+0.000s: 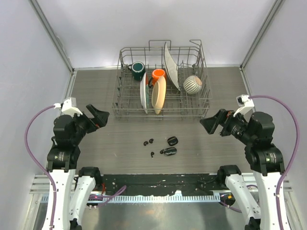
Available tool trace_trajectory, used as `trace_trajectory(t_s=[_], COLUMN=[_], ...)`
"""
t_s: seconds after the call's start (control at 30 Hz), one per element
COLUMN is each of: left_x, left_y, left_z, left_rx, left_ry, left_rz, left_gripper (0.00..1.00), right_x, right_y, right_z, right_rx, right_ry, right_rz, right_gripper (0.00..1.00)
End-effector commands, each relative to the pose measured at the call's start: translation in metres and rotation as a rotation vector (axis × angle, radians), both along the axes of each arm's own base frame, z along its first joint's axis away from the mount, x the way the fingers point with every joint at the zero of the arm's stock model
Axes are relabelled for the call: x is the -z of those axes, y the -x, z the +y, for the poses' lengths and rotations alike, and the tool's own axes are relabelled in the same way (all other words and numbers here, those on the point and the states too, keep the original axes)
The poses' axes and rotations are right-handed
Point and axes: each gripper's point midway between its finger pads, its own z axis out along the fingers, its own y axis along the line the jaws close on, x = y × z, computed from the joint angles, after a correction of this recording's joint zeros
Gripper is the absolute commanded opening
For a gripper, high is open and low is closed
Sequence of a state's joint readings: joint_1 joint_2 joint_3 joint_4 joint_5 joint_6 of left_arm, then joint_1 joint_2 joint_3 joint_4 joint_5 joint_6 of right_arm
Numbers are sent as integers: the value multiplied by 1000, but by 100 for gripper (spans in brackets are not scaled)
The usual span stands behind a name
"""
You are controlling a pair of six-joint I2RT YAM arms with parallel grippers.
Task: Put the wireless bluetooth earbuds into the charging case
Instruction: Adjust the charging case at the center of the board.
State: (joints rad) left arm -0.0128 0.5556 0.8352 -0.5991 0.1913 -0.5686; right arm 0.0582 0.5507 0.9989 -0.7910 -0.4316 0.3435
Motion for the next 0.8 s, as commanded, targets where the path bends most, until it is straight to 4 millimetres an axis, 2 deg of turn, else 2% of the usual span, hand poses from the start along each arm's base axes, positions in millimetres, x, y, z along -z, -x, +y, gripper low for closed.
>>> trace_trajectory(t_s=[0.0,0.13,0.23,0.27,0.3,0.37,0.43,0.47,0.5,0.53,0.6,0.63,0.67,0.7,0.73,0.77], left_x=[-22,-17,-3,4,9,27,38,41,42,45,43,44,46,46,47,48], left_y=[8,14,14,11,10,8,5,4,3,0,0,-2,-2,-2,-1,-1], left_z=[8,4,0,1,4,12,16,14,12,10,7,8,11,13,15,17], left_rx=[-21,27,74,74,68,31,3,15,21,30,43,40,27,14,6,-7], left_ry=[-53,-83,-123,-133,-149,-175,-168,-160,-151,-144,-135,-137,-149,-158,-161,-166], left_rz=[-44,-66,-60,-43,-28,38,79,80,73,65,52,47,53,52,64,68], left_gripper=[100,100,100,100,100,100,100,100,100,100,100,100,100,100,100,100], right_x=[13,28,32,34,45,44,48,52,56,57,82,83,96,97,106,96], right_y=[-3,-18,-35,-29,-41,-43,-36,-33,-21,-17,-3,7,13,15,19,23], right_z=[10,19,29,47,48,63,84,87,100,104,112,129,130,133,144,143], right_rx=[-99,-125,-104,-161,-115,-113,-116,-116,-160,-175,-281,-358,-382,-380,-413,-413], right_ry=[56,80,143,155,215,265,363,406,447,465,556,536,535,484,416,340], right_rz=[49,86,55,54,82,69,23,0,-37,-63,-103,-152,-160,-173,-204,-248], right_gripper=[100,100,100,100,100,100,100,100,100,100,100,100,100,100,100,100])
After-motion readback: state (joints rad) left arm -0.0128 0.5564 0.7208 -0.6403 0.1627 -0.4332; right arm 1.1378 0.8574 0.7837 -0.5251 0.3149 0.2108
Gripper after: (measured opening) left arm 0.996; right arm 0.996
